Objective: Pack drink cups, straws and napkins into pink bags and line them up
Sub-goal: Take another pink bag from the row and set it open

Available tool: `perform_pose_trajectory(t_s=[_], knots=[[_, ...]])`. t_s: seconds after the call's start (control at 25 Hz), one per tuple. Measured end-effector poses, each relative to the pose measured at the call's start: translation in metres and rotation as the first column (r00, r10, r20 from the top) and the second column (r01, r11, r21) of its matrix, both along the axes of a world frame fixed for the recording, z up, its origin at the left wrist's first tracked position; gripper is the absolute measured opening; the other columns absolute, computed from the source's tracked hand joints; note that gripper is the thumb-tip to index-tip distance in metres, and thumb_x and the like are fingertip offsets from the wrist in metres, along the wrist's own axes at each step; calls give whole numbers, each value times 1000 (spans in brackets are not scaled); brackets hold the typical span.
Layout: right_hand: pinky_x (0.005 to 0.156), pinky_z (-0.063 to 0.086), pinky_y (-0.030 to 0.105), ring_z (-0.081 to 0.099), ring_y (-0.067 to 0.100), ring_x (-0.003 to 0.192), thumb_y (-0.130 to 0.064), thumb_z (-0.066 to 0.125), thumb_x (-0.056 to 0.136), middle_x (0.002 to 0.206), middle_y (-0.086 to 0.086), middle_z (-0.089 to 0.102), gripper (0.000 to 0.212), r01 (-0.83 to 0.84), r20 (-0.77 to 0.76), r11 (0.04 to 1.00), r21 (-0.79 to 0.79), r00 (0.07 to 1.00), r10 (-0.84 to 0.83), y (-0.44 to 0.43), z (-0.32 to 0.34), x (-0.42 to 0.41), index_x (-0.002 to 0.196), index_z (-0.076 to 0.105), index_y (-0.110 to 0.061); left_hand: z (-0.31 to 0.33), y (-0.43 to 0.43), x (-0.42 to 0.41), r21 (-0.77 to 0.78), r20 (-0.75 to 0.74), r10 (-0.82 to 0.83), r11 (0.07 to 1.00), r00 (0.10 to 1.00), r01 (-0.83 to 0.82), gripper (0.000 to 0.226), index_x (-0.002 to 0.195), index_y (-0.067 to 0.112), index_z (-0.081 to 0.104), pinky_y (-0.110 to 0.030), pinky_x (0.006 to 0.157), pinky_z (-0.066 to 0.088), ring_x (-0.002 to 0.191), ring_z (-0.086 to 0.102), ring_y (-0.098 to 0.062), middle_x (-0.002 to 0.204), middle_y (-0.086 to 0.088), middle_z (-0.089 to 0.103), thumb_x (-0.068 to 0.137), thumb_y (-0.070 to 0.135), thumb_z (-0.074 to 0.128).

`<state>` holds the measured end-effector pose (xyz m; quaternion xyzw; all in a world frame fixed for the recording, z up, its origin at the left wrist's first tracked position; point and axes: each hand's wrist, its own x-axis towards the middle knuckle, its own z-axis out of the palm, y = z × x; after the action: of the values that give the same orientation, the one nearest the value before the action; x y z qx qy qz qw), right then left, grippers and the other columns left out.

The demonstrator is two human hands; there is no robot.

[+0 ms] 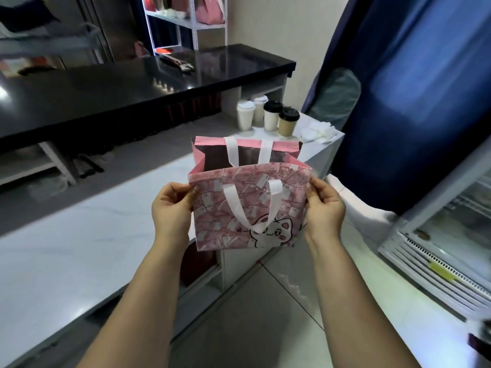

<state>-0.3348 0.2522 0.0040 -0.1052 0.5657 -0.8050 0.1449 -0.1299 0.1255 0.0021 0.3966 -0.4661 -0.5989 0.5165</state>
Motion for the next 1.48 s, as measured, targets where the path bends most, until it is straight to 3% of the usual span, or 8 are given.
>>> perform_pose_trajectory(t_s=[0.24,0.4,0.72,0.96,1.08,1.2,1.32,1.48], knots=[[71,53,14,67,-1,77,3,60,89,77,-15,73,28,2,-6,1000,-12,1000,-2,-36,-12,-55,86,69,-23,-6,-30,-52,-26,-10,43,999,999,-43,37,59,24,59,-25,61,55,64,59,-12,65,6,63,85,-1,68],[83,55,26,66,8,84,1,60,90,85,-11,71,29,-57,-87,995,83,994,65,-99,-15,-82,85,69,-27,-12,-84,-74,-85,1,133,988,991,-133,37,58,28,64,-24,64,54,67,59,-10,66,9,64,82,1,70],[84,55,31,65,10,86,3,54,93,91,-4,70,28,-330,-158,936,124,924,347,-264,-3,-134,89,66,-22,-22,-212,-104,-85,3,325,943,946,-323,37,64,29,66,-23,70,56,72,64,-7,71,11,67,87,-1,66],[80,54,30,64,9,83,2,52,94,90,-1,69,26,-467,-135,878,108,868,478,-341,-15,-172,89,65,-20,-31,-249,-127,-91,25,414,907,910,-411,33,70,21,65,-28,79,58,75,65,-7,72,11,68,86,-7,63],[89,54,40,64,13,89,3,54,93,94,1,69,25,-547,-125,830,111,821,558,-356,-29,-194,91,65,-19,-42,-245,-141,-94,93,472,881,877,-465,30,74,22,66,-23,74,56,73,64,-5,71,12,69,85,-6,65],[94,51,44,62,14,94,4,55,92,99,2,67,26,-657,-196,748,97,724,661,-358,-37,-221,99,62,-20,-44,-225,-161,-155,165,571,820,804,-551,30,86,32,68,-17,72,54,80,67,-5,83,11,72,82,3,73],[88,52,28,63,8,96,-4,64,89,99,-9,67,27,-788,-314,613,57,568,760,-366,-18,-246,106,64,-25,-26,-207,-178,-277,288,686,728,668,-628,40,101,40,62,-15,75,52,92,65,-5,100,11,69,76,15,80],[80,51,17,60,1,90,-17,70,86,98,-16,66,22,-782,-530,515,351,287,798,-383,19,-261,104,68,-30,27,-209,-203,-554,450,781,624,432,-551,42,116,28,60,-29,91,49,106,57,-13,114,7,58,79,22,78]])
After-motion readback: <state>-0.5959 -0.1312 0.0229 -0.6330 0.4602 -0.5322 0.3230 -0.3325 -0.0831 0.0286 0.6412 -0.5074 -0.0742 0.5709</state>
